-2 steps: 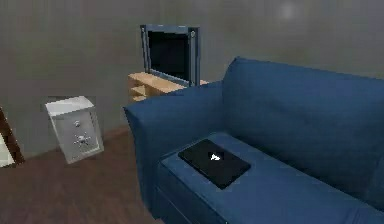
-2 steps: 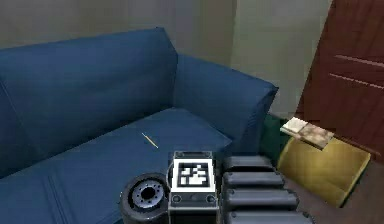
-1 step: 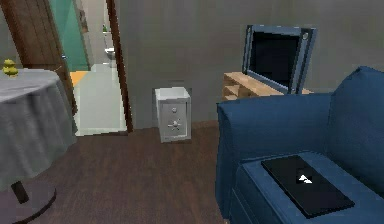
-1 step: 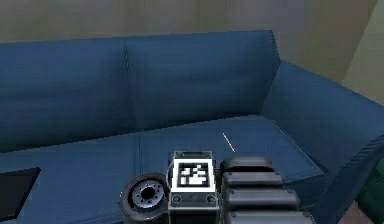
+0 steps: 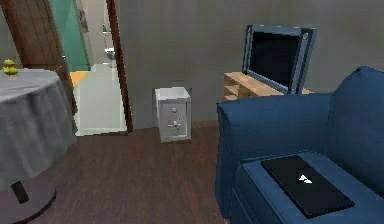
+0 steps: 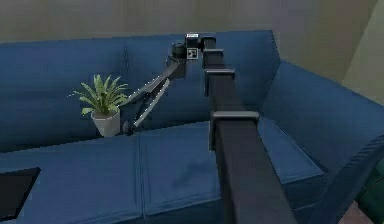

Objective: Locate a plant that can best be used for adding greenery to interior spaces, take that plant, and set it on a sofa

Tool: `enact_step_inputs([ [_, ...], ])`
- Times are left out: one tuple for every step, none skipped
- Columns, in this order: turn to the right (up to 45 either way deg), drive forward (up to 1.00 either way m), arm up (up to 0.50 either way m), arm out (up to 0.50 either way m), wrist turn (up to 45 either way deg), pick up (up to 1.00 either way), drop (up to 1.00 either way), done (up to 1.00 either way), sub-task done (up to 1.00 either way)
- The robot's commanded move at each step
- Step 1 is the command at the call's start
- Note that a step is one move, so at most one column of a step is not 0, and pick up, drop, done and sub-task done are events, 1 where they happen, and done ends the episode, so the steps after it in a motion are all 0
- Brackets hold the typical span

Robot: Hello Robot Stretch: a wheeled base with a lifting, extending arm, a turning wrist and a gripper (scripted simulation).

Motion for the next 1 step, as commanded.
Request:
enact_step_inputs([
  [0.0, 0.0, 0.0, 0.0, 45.0, 0.0, 0.0, 0.0, 0.0],
])
